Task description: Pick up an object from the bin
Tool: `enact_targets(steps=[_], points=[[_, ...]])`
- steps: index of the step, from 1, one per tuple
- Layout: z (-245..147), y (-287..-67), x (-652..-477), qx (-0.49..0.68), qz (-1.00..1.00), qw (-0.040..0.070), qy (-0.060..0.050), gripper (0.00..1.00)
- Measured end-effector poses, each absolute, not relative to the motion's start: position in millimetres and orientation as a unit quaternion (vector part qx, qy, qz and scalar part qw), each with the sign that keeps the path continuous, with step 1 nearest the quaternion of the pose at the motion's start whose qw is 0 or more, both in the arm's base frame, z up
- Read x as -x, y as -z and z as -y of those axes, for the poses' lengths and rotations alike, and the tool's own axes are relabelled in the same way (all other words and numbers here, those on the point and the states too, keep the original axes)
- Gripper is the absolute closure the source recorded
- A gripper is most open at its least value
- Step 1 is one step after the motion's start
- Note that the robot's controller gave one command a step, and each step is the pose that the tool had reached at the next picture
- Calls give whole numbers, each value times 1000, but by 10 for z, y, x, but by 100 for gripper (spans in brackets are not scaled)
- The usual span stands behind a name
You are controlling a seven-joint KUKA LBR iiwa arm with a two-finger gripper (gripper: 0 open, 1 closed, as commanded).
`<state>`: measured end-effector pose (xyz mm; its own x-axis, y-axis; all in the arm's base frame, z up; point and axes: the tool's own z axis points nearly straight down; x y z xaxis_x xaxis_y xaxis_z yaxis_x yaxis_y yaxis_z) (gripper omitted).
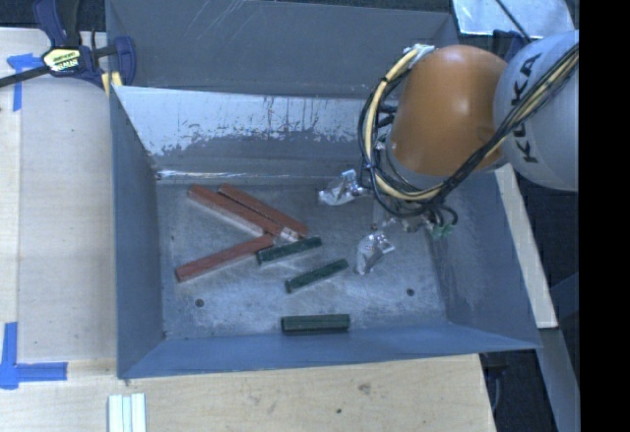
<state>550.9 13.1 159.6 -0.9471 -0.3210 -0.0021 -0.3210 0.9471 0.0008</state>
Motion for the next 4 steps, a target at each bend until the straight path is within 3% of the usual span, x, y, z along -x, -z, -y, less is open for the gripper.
enact_targets(steps=[1,2,3,4], points=[[-394,-1349,-5773,69,-998,3,0,0],[-778,-903,-5956,233,-973,4,0,0],[-929,-774,-6036,64,-998,3,-1,100],[-929,-774,-6037,64,-998,3,-1,100]])
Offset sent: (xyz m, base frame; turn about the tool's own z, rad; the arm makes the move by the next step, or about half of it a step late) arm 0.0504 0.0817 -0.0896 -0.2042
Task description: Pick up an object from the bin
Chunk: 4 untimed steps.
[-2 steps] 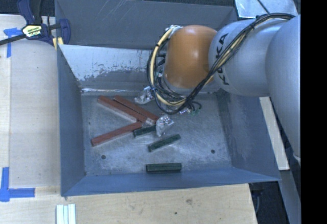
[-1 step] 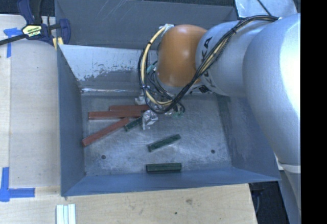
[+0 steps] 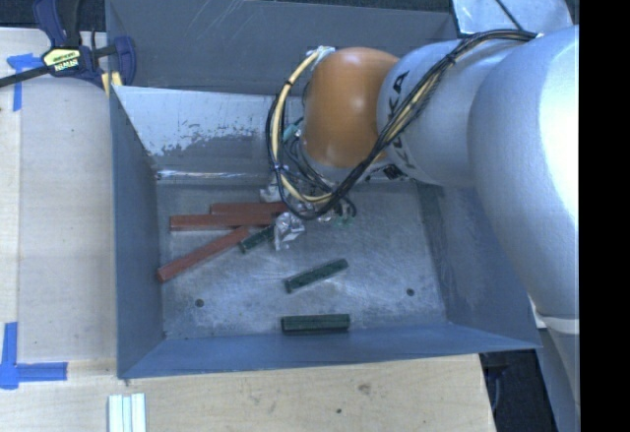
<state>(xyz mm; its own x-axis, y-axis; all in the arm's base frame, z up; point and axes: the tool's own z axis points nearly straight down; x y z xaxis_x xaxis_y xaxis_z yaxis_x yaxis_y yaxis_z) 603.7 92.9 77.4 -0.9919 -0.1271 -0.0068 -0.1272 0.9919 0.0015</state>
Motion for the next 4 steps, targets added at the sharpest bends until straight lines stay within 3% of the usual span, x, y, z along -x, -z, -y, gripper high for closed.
enact_targets(steps=[2,4], points=[[-928,-810,-6038,64,-998,5,-1,100],[-920,-1054,-6024,64,-998,1,0,100]])
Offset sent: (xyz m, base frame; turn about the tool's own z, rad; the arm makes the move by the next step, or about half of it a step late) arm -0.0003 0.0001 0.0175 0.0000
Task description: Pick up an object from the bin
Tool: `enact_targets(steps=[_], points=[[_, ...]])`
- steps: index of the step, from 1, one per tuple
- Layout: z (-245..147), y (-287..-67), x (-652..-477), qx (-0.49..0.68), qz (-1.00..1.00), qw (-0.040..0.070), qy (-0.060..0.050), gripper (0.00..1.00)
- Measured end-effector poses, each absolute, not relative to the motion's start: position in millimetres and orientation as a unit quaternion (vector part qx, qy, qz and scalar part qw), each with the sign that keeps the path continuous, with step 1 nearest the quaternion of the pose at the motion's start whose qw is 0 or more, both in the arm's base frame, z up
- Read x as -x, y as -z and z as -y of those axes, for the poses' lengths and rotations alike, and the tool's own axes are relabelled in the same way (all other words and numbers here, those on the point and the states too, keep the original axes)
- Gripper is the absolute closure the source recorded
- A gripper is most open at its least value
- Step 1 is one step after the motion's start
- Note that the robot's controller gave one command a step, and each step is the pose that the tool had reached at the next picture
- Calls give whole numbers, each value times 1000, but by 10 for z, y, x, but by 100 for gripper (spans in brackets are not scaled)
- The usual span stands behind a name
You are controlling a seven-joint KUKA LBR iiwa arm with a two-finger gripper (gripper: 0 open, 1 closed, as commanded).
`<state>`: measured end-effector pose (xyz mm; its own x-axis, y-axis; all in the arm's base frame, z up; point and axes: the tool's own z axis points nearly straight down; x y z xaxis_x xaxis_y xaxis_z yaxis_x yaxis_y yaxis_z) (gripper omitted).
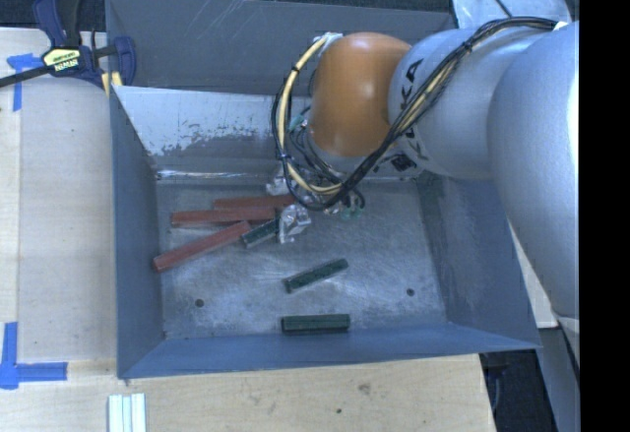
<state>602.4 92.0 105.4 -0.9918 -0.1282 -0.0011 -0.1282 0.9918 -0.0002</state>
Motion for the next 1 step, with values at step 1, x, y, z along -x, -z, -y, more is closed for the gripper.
enact_targets(steps=[1], points=[[-919,-1199,-6020,64,-998,-1,0,100]])
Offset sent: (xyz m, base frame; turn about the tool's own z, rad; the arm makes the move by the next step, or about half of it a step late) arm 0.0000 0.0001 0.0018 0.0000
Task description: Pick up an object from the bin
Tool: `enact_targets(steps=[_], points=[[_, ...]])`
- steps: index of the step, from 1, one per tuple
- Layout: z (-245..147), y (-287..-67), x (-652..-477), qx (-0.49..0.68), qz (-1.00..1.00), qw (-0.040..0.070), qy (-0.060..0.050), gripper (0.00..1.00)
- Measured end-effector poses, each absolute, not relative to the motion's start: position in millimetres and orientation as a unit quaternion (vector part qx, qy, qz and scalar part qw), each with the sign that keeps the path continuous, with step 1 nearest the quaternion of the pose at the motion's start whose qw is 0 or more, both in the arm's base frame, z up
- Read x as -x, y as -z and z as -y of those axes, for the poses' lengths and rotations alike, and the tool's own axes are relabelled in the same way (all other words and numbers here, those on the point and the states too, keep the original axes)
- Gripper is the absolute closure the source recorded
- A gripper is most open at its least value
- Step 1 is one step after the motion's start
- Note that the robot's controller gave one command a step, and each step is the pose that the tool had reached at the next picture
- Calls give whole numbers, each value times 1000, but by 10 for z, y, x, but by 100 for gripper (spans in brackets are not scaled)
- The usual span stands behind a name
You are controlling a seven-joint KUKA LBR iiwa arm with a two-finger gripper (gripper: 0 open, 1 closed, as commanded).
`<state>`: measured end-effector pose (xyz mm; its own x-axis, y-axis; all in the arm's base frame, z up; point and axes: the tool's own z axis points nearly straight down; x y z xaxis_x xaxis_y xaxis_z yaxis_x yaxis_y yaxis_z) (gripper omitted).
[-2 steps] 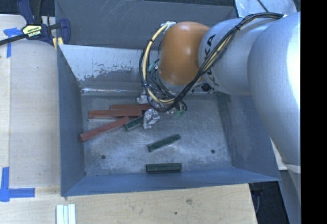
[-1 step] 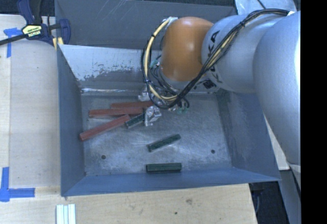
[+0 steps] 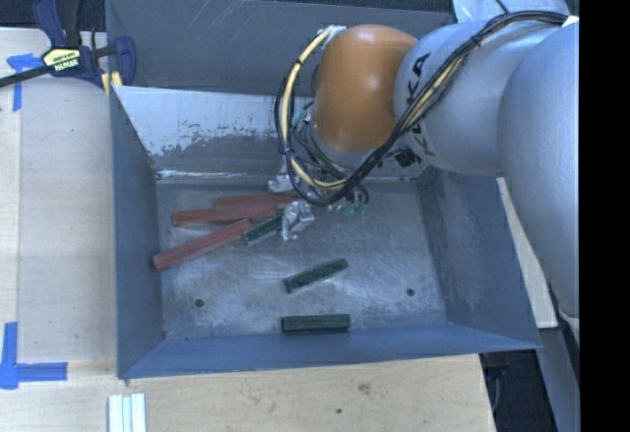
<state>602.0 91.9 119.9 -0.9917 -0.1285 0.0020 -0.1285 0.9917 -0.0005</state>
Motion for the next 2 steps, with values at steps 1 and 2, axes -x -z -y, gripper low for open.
enact_targets(steps=[1,2], points=[[-918,-1408,-6016,-64,998,1,0,100],[-920,-1582,-6032,-65,998,-2,0,100]])
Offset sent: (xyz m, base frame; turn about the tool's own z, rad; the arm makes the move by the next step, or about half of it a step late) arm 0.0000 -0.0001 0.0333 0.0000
